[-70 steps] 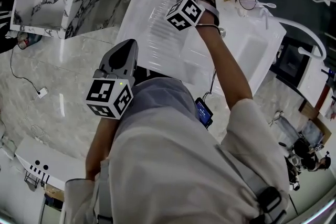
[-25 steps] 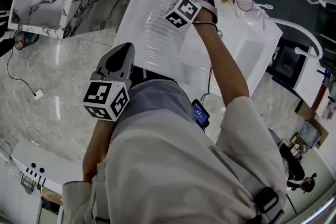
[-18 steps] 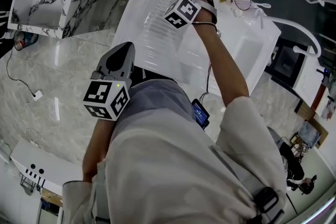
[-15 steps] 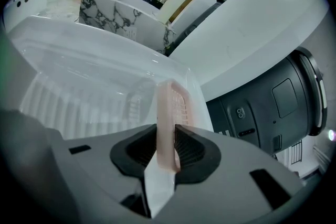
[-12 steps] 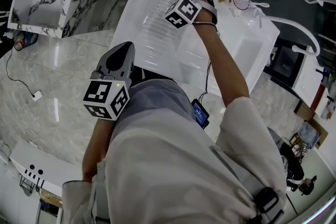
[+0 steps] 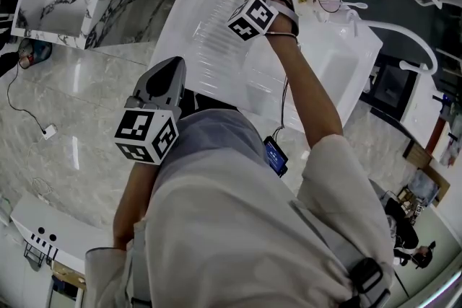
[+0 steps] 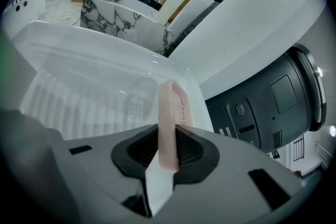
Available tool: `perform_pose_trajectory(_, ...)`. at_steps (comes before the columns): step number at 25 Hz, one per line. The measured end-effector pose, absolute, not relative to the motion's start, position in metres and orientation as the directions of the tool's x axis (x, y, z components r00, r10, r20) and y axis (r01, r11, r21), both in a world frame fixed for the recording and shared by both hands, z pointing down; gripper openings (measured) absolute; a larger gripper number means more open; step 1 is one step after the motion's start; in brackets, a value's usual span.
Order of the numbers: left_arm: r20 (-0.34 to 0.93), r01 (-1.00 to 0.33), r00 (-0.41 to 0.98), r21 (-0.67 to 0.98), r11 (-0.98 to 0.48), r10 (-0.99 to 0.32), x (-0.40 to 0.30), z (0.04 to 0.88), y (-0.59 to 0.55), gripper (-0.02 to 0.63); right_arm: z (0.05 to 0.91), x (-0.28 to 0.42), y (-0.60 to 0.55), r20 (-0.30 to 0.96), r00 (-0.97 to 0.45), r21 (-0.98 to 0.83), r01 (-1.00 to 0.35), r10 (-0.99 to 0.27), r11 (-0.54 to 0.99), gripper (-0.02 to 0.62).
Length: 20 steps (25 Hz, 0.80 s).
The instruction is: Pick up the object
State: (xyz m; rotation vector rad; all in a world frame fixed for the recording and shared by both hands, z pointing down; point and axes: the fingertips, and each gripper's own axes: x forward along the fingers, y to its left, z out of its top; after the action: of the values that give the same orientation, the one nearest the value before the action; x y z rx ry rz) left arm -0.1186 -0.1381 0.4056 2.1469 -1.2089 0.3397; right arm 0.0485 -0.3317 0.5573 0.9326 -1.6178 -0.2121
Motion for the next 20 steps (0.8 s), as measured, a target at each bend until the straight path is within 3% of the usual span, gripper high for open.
perform_pose_trajectory(20,0.48,-0.828,0.554,0.403,-0.391,-0.68,-0.104,0.397,-0.132,0.006,0.549,0.061,-0.312,0.768,0.001,0.55,-0.514,-0.64,0.658,0.084)
